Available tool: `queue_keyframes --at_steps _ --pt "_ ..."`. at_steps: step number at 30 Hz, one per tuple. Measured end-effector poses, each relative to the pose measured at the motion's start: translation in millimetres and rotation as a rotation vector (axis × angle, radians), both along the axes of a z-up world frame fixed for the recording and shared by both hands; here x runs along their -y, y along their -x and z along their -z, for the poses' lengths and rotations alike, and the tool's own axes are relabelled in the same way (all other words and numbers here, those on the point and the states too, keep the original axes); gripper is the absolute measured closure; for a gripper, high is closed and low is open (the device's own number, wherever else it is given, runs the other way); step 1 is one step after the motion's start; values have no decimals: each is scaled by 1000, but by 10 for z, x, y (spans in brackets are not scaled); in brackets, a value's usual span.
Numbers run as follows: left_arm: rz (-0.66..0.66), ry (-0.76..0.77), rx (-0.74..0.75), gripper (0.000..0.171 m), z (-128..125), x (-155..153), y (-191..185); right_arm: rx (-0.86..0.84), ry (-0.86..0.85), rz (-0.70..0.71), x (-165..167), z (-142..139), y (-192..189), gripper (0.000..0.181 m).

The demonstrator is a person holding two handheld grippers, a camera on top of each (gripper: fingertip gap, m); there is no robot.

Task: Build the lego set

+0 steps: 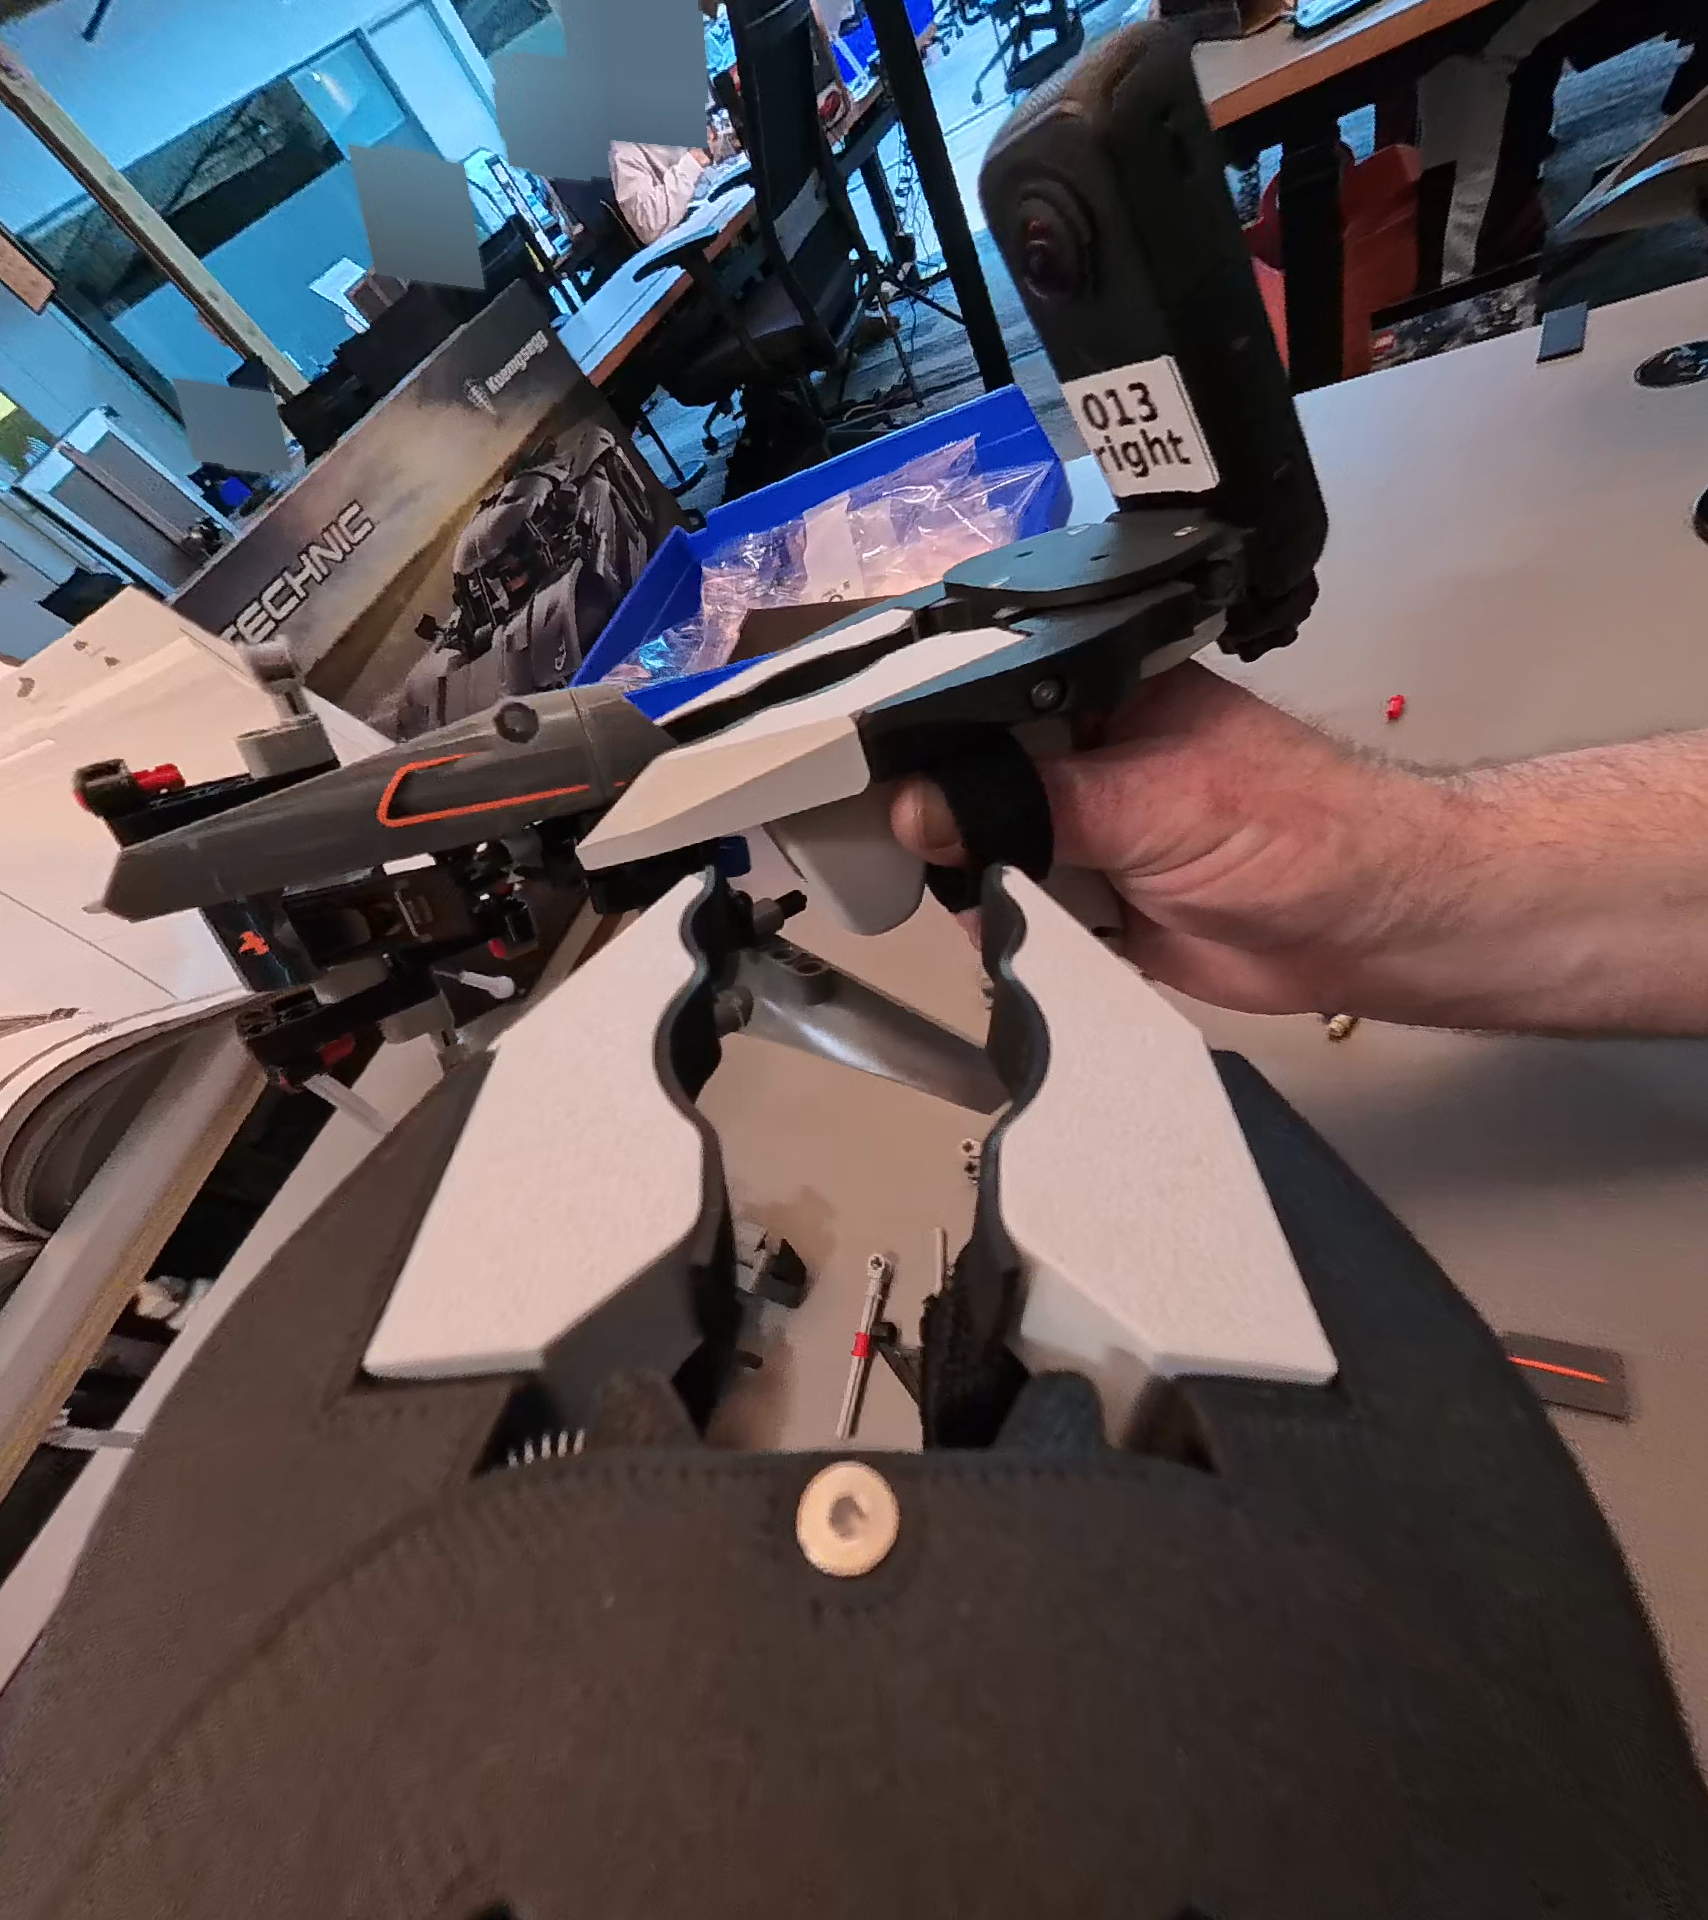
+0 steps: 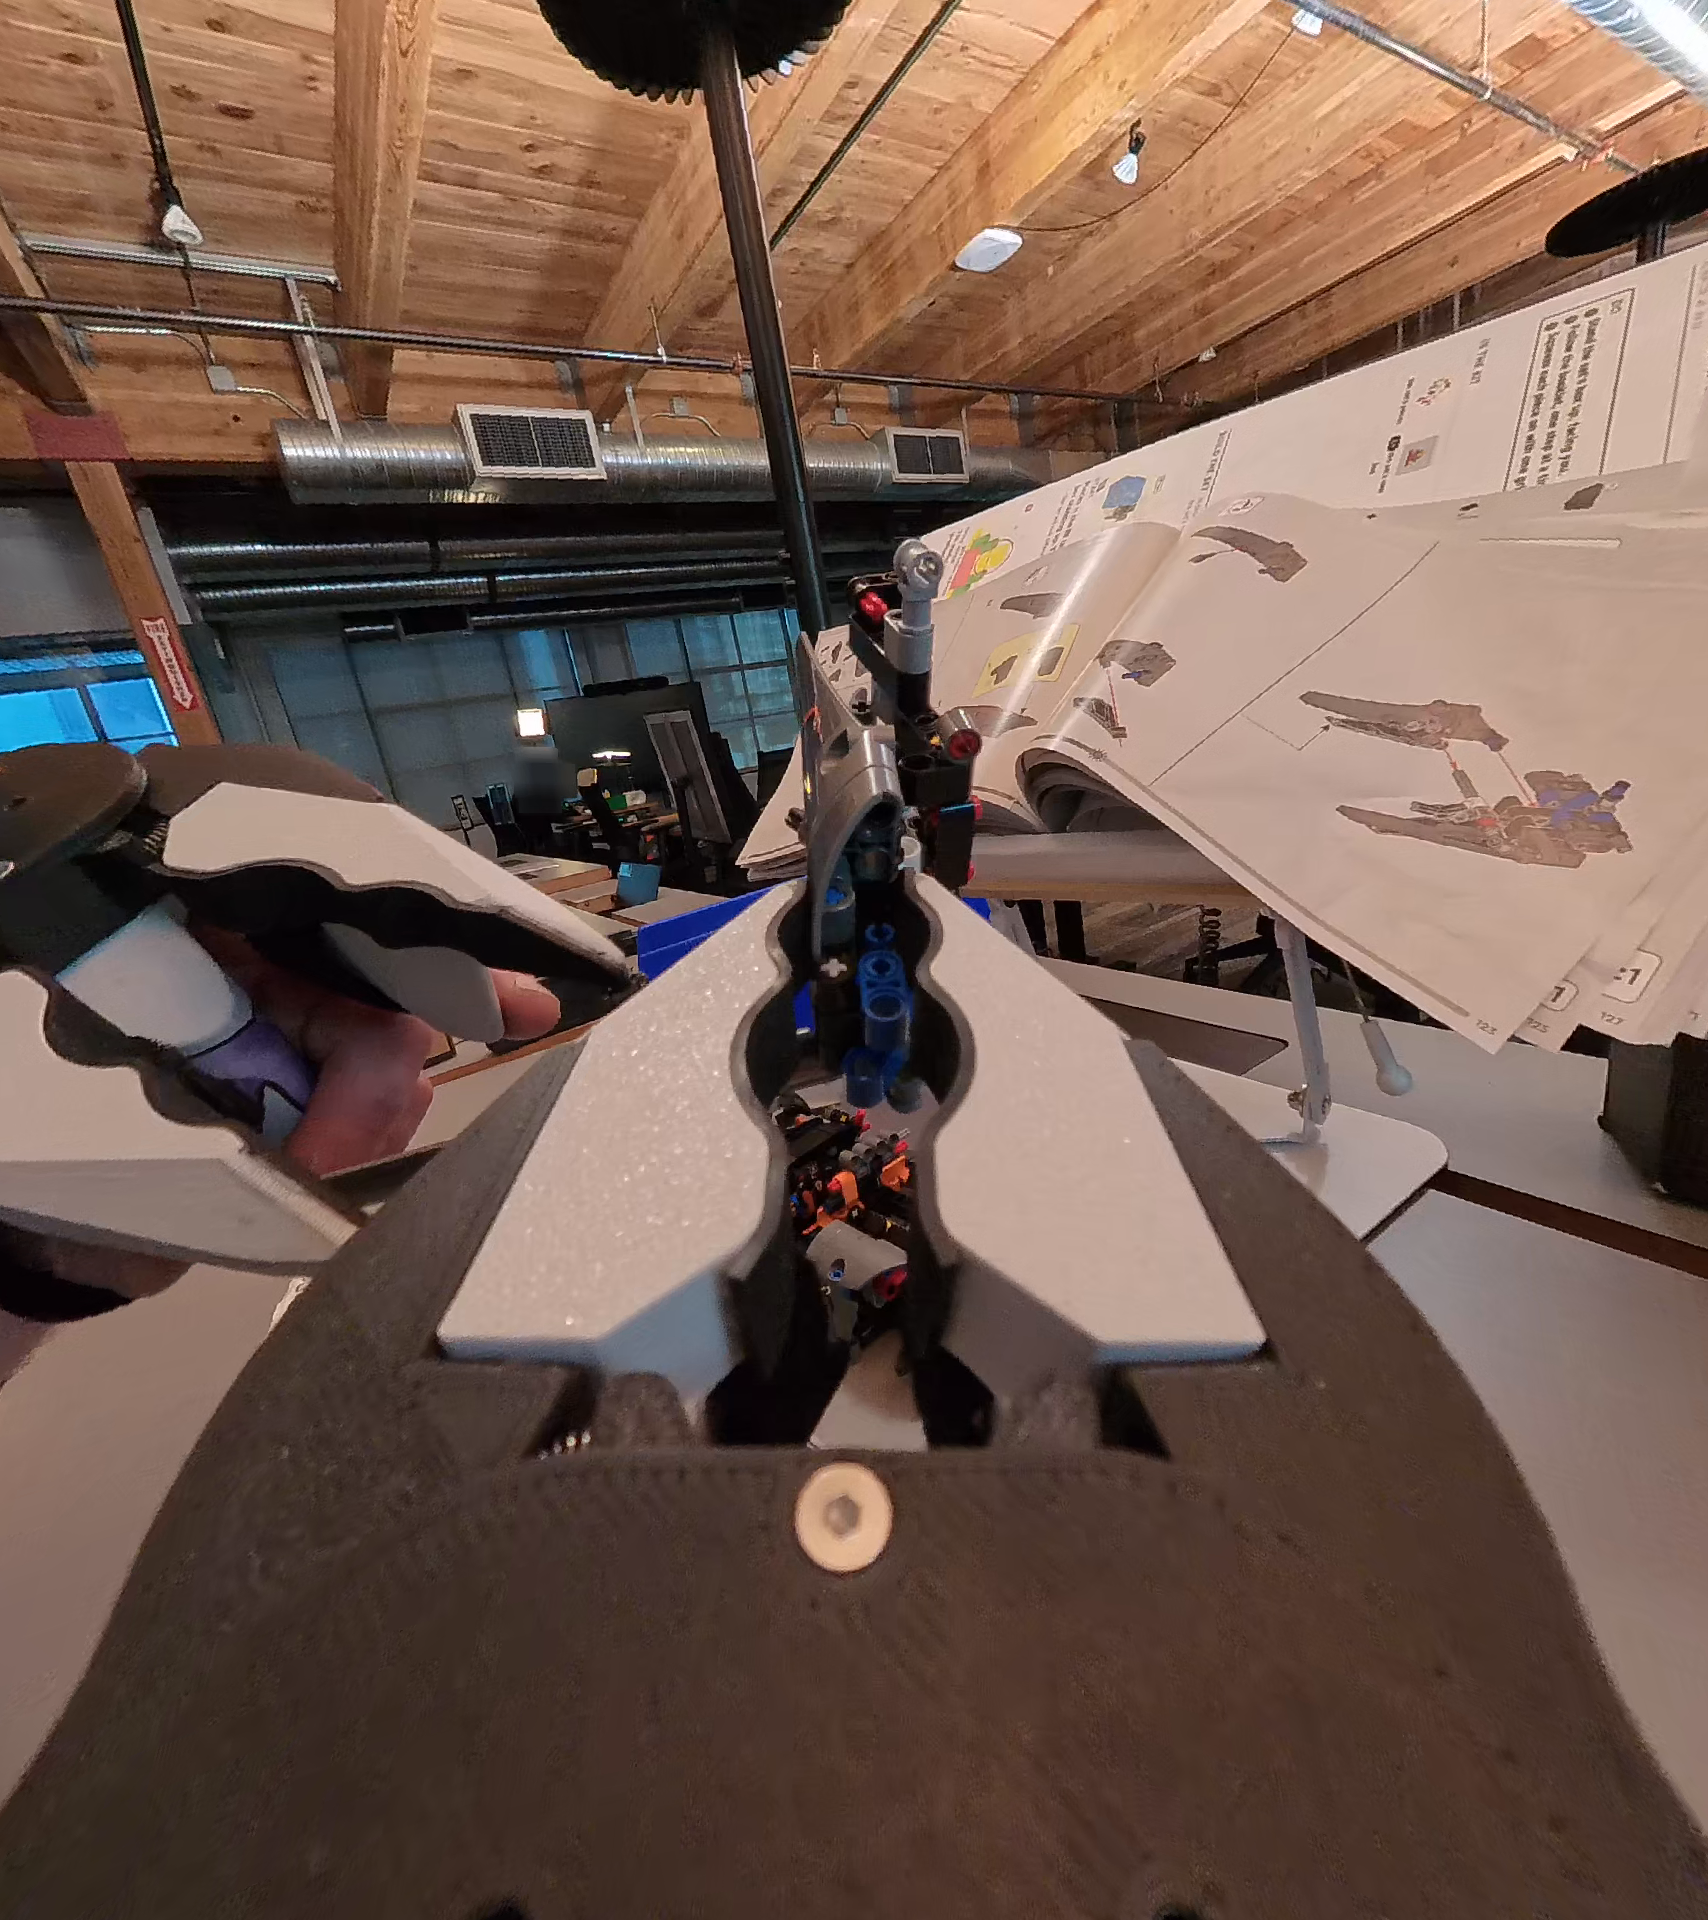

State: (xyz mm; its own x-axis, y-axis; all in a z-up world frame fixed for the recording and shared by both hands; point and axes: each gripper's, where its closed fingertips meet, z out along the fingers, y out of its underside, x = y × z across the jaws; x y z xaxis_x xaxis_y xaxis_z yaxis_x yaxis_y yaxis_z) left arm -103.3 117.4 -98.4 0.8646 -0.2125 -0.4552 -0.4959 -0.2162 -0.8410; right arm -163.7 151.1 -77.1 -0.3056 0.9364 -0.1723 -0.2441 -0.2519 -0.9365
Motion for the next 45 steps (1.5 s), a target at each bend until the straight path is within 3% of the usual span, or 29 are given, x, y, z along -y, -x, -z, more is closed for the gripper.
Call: queue_keyframes --at_steps 24,37,45 --pt "-57 -50 -119 114 -49 -48 -28 -38 40 -18 -15 -99 -61 168" --pt "-57 -106 -158 114 -363 117 65 -108 110 -14 18 -476 -28 169" --pt "-58 -140 -195 113 -446 285 149 -105 97 -26 269 -615 17 168"
